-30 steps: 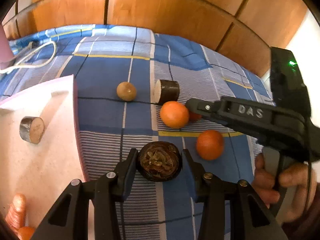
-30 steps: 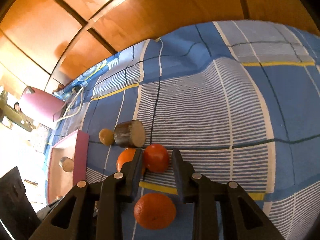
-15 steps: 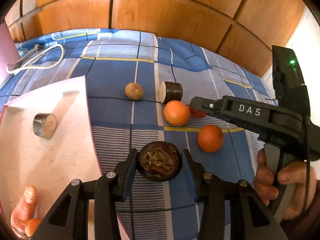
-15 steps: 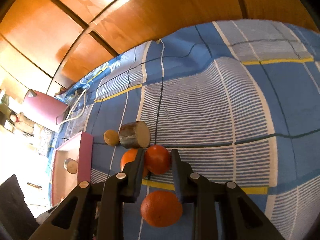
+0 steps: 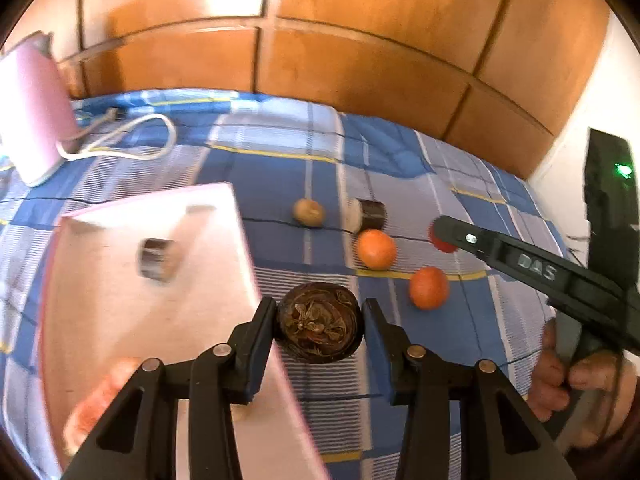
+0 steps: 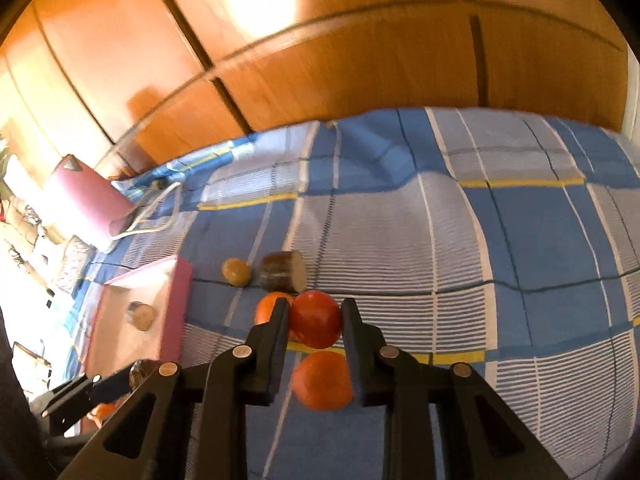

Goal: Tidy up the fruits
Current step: 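Place the dark round fruit in the tray with the left tool while the right tool carries the tomato, then lower the red tomato into the tray and open the right tool, then move the left tool to the small brown round fruit while the right tool approaches an orange, then close the left tool on the brown fruit while the right tool closes on the orange, then drop the brown fruit into the tray with the left tool while the right tool lifts the orange, then carry the orange over the tray and open the right tool to release it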

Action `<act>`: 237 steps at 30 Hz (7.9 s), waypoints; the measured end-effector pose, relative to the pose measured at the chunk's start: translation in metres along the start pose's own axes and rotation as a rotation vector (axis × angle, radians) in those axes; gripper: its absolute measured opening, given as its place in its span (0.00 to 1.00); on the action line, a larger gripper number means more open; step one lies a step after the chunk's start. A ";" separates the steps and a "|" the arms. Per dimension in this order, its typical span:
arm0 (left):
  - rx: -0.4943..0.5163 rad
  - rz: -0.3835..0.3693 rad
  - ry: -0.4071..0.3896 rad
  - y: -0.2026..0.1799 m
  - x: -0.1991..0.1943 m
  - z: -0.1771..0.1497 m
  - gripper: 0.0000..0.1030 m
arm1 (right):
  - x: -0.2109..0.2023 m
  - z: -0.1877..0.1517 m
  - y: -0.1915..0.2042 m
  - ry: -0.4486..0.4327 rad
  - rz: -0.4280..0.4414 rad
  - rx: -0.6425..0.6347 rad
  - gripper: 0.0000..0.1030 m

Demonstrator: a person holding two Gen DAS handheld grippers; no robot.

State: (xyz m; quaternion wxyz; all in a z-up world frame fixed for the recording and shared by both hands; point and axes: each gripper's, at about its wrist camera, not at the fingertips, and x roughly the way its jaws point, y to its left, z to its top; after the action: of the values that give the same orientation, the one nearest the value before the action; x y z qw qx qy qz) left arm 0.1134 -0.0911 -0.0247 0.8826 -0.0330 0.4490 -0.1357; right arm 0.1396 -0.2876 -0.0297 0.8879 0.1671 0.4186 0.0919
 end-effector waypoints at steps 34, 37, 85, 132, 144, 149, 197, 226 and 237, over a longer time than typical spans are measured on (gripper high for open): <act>-0.260 0.241 -0.134 0.140 -0.098 -0.053 0.65 | -0.006 -0.098 0.199 0.177 0.275 -0.390 0.31; -0.263 0.238 -0.132 0.137 -0.100 -0.058 0.65 | -0.012 -0.097 0.195 0.163 0.265 -0.371 0.31; -0.053 0.097 -0.055 0.056 -0.075 -0.051 0.65 | -0.048 -0.084 0.051 0.001 -0.066 -0.078 0.32; 0.061 -0.096 0.115 -0.002 0.059 0.070 0.18 | -0.026 -0.048 0.035 -0.013 -0.019 -0.190 0.37; 0.021 0.011 0.180 -0.001 0.119 0.085 0.49 | -0.011 -0.034 0.020 -0.003 -0.002 -0.170 0.37; 0.035 0.017 0.179 -0.001 0.127 0.078 0.26 | -0.006 -0.030 0.013 0.006 -0.005 -0.156 0.37; -0.186 0.123 0.002 0.108 -0.027 -0.005 0.43 | 0.064 -0.037 0.075 0.161 -0.140 -0.443 0.33; -0.142 0.125 -0.107 0.082 -0.100 -0.054 0.49 | -0.006 -0.095 0.103 0.122 0.017 -0.384 0.33; -0.226 0.140 -0.125 0.115 -0.113 -0.070 0.49 | -0.004 -0.086 0.137 0.148 0.126 -0.364 0.33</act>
State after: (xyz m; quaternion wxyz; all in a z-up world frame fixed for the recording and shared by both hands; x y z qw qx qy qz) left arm 0.0184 0.0546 0.0011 0.9068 -0.1091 0.4066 -0.0198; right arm 0.0675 -0.1429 -0.0267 0.8628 0.0227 0.4478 0.2336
